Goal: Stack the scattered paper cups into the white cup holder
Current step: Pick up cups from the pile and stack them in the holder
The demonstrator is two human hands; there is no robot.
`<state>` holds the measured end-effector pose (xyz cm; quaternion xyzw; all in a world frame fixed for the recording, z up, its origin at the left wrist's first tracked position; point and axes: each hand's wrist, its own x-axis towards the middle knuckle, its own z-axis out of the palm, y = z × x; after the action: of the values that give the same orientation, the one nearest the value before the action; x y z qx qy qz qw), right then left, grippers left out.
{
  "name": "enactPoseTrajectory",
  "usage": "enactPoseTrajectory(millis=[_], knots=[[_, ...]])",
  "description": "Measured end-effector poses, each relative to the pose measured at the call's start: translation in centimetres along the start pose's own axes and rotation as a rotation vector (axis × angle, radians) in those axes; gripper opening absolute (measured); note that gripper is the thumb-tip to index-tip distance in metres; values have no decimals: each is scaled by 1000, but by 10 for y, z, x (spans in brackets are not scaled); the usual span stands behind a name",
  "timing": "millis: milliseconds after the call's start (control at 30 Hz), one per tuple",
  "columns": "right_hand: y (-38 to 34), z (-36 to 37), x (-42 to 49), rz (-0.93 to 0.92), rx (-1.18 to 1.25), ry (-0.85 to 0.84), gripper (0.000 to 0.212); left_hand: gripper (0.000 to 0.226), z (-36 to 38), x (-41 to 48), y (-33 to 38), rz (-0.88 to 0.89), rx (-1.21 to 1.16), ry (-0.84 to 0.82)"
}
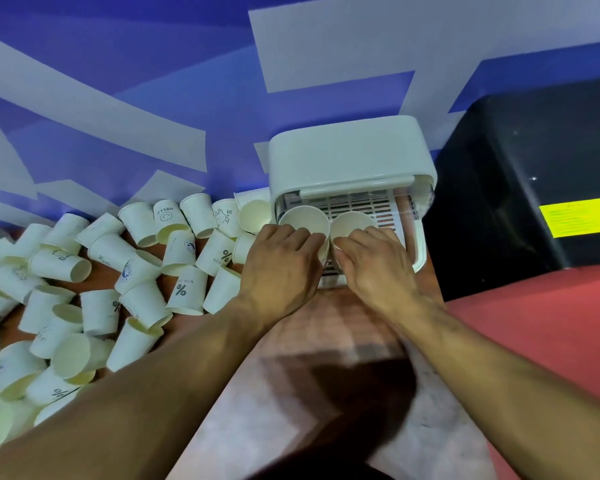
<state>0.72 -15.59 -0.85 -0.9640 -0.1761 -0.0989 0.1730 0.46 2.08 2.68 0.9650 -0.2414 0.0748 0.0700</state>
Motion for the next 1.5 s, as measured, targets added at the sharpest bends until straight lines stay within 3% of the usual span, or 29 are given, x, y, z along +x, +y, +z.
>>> enactPoseTrajectory(millis=[300,600,967,1333,1500], knots=[[2,7,-2,4,27,-20,21,23,19,-1,-2,-1,19,-73],[0,8,-2,11,19,-13,23,47,29,-7,-6,34,73,-208],[0,11,-2,37,46,-3,22,51,36,-7,-4,35,53,-161],[-3,6,-2,81,56,-60,22,66,23,-8,5,9,48,-221],[-9,-4,-2,97,59,-104,12,43,22,-11,4,-6,68,-195]])
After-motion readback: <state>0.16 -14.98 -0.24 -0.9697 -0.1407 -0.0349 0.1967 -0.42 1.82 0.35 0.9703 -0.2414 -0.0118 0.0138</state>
